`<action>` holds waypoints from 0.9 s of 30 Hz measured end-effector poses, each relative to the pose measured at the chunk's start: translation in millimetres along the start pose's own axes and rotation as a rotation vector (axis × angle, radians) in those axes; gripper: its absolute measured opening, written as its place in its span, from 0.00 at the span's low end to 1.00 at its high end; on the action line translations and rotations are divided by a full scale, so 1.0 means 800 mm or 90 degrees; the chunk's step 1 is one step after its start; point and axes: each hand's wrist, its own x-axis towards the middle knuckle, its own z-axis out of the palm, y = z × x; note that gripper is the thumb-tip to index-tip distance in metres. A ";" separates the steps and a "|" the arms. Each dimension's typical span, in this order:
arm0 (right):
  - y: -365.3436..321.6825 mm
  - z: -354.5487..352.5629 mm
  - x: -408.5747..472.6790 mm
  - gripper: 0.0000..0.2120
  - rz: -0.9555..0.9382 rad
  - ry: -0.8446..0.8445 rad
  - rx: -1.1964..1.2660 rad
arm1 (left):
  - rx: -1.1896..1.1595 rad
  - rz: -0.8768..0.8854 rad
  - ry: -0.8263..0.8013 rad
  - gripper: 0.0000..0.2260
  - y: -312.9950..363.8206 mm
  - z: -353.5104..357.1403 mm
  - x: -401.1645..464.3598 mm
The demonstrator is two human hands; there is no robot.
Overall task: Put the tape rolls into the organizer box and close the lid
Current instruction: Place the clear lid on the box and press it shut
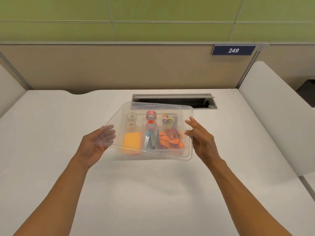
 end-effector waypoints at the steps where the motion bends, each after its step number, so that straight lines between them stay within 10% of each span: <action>1: 0.005 0.002 -0.003 0.05 0.034 0.019 -0.014 | 0.013 0.009 0.002 0.15 -0.004 -0.001 -0.001; 12: 0.037 0.024 0.000 0.16 0.550 0.053 0.395 | 0.224 0.047 0.084 0.09 -0.053 -0.003 0.010; 18: 0.046 0.054 0.010 0.13 0.645 0.012 0.192 | 0.576 0.097 0.193 0.14 -0.074 0.006 0.025; 27: 0.055 0.092 0.008 0.16 0.600 -0.025 -0.023 | 0.636 0.101 0.252 0.17 -0.096 0.005 0.050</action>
